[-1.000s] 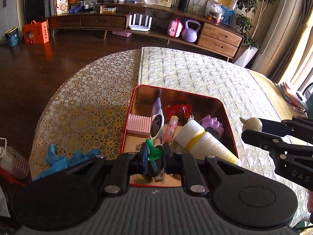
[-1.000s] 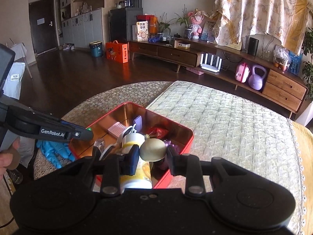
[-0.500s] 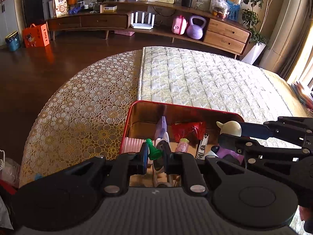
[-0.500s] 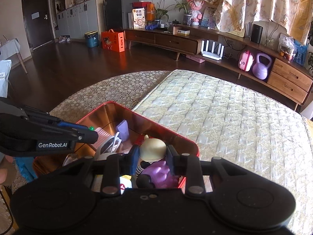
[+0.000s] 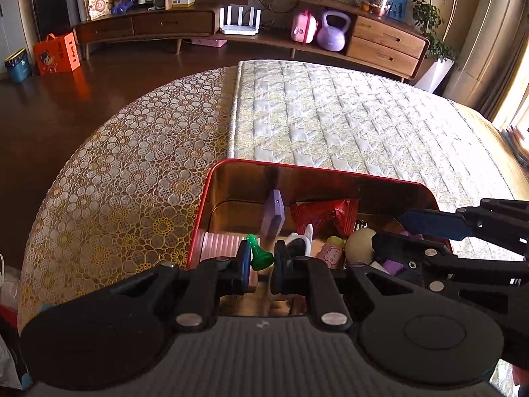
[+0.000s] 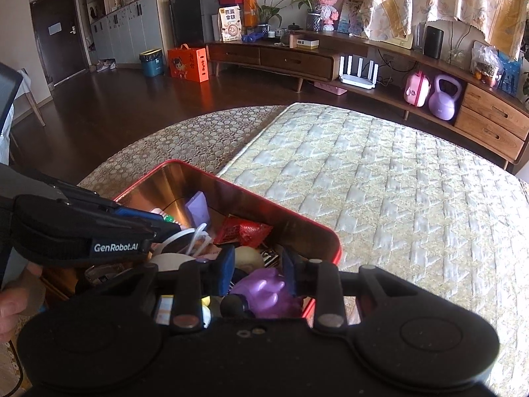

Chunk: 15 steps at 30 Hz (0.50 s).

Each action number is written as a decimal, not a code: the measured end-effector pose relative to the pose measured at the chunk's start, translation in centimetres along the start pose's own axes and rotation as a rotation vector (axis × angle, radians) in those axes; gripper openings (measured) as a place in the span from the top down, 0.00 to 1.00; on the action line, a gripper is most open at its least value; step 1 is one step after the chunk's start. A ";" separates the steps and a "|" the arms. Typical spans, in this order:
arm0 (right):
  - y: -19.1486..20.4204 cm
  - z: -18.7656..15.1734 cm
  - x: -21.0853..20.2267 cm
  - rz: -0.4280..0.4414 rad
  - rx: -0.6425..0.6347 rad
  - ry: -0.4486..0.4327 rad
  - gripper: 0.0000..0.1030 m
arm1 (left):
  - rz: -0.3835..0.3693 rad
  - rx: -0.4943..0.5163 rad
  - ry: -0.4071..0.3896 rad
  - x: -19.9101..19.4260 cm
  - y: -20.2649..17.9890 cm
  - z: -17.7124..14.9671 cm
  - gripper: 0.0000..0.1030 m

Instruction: Organize rigid objects

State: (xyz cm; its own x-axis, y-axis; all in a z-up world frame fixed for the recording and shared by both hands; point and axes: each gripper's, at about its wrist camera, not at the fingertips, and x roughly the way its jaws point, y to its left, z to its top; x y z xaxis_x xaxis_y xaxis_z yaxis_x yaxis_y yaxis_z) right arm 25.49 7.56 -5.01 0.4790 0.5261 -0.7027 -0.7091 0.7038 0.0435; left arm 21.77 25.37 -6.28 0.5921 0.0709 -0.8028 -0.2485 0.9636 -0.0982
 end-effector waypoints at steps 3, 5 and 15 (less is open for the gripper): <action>-0.1 0.1 -0.8 0.003 0.014 -0.017 0.67 | 0.000 -0.007 0.002 0.0 0.0 0.0 0.86; -0.1 0.0 -1.3 0.009 0.018 -0.026 0.66 | 0.000 -0.008 0.004 0.0 0.0 0.0 0.86; 0.1 -0.6 -4.3 0.028 0.048 -0.052 0.58 | 0.007 -0.042 0.017 -1.3 0.1 -0.4 0.86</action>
State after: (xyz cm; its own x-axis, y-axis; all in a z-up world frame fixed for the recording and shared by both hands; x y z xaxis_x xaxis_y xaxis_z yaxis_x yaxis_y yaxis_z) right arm 23.08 5.06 -2.36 0.4862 0.5691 -0.6631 -0.6976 0.7098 0.0977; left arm 20.67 25.31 -5.54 0.5770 0.0729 -0.8135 -0.2851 0.9513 -0.1170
